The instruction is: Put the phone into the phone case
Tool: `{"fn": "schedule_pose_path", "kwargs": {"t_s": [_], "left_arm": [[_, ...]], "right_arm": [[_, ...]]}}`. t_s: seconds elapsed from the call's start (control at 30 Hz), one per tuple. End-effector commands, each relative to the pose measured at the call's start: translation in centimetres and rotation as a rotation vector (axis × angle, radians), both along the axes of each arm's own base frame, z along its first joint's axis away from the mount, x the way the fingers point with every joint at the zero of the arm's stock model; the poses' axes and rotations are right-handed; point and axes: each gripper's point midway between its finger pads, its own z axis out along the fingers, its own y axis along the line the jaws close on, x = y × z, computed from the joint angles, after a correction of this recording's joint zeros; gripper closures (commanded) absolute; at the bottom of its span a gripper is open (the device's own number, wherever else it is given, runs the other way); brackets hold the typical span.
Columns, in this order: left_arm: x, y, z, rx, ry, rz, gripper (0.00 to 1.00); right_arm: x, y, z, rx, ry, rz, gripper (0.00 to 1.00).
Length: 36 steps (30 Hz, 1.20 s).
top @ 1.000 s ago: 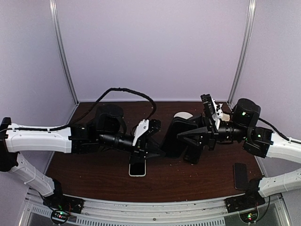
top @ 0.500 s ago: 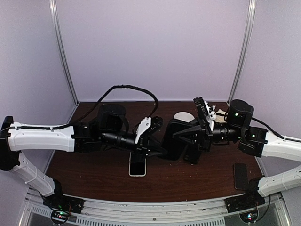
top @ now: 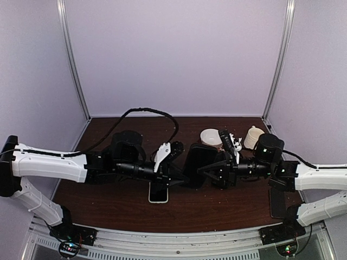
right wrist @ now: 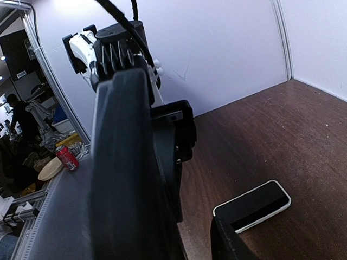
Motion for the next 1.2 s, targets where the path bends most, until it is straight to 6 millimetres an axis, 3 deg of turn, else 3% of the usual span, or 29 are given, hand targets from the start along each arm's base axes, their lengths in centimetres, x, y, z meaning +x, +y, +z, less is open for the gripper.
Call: {"fn": "schedule_pose_path", "kwargs": {"t_s": [0.0, 0.1, 0.2, 0.23, 0.3, 0.33, 0.43, 0.53, 0.6, 0.67, 0.8, 0.9, 1.03, 1.17], "left_arm": [[0.2, -0.1, 6.7, -0.222, -0.075, 0.013, 1.00], [0.0, -0.2, 6.6, -0.223, -0.057, 0.006, 1.00], [-0.2, -0.2, 6.5, -0.206, -0.038, -0.005, 1.00], [0.0, -0.2, 6.3, -0.187, -0.025, 0.005, 0.90], [1.3, 0.5, 5.6, -0.130, 0.006, 0.075, 0.41], [2.3, 1.0, 5.0, -0.086, 0.026, 0.131, 0.24], [6.5, 4.5, 2.4, 0.119, 0.092, 0.364, 0.07], [11.3, 10.8, -1.5, 0.377, 0.176, 0.667, 0.03], [12.9, 14.5, -4.0, 0.489, 0.256, 0.787, 0.02], [13.4, 16.5, -5.6, 0.521, 0.313, 0.835, 0.03], [13.1, 17.0, -6.2, 0.490, 0.315, 0.832, 0.02], [13.1, 17.4, -6.0, 0.482, 0.295, 0.842, 0.02], [13.0, 18.0, -5.8, 0.481, 0.267, 0.851, 0.02], [12.9, 18.1, -5.5, 0.462, 0.257, 0.849, 0.02]], "right_arm": [[0.2, 0.4, 1.5, 0.088, 0.010, -0.010, 0.68], [0.0, 1.1, 1.2, 0.077, 0.032, 0.022, 0.87], [-0.2, 1.6, 1.3, 0.071, 0.047, 0.051, 0.99], [0.0, 1.6, 1.3, 0.066, 0.052, 0.044, 1.00], [0.7, 1.5, 1.0, 0.030, 0.067, 0.005, 1.00], [1.2, 1.5, 0.5, -0.005, 0.086, -0.020, 1.00], [2.8, 1.6, -3.0, -0.197, 0.216, -0.106, 1.00], [4.0, 2.2, -6.4, -0.353, 0.390, -0.168, 1.00], [4.8, 3.0, -8.2, -0.398, 0.516, -0.200, 1.00], [5.3, 4.3, -9.2, -0.402, 0.626, -0.196, 1.00], [6.1, 6.0, -13.3, -0.495, 0.743, -0.172, 1.00], [6.8, 6.9, -15.0, -0.502, 0.822, -0.147, 1.00], [7.9, 6.3, -18.0, -0.529, 0.904, -0.178, 0.99], [9.0, 6.3, -19.9, -0.531, 0.954, -0.193, 0.92]]}}
